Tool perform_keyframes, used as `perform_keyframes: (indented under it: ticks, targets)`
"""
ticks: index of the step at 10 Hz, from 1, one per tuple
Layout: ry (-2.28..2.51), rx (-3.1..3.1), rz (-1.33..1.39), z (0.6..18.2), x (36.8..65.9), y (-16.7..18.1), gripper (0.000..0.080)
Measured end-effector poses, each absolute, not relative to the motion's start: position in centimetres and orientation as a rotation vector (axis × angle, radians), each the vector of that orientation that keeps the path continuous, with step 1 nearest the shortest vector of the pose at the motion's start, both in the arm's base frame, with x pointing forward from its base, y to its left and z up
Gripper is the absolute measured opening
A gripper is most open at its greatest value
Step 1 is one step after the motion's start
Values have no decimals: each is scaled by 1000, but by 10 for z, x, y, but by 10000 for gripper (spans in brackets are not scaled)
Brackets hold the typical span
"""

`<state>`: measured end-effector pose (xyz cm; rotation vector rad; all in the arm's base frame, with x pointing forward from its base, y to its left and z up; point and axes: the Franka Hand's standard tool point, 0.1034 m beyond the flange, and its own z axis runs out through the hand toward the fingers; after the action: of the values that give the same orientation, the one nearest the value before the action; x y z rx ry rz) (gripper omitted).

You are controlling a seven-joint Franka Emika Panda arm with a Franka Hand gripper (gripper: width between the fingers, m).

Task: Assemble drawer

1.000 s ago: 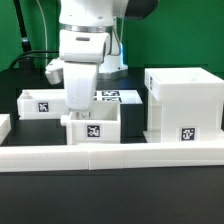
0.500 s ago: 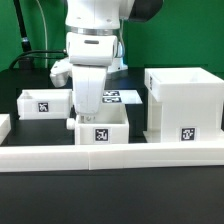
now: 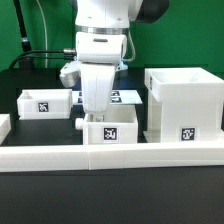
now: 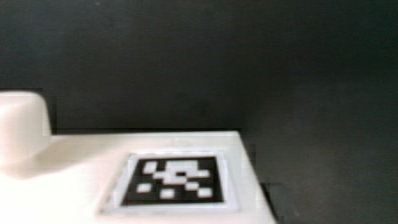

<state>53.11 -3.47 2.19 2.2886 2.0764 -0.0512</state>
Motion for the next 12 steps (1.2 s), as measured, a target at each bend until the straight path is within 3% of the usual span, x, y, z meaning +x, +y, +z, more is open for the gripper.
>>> perform_keyframes:
  ticks: [12]
  targets:
    - [2123,2246,-47,19,540,-4,42]
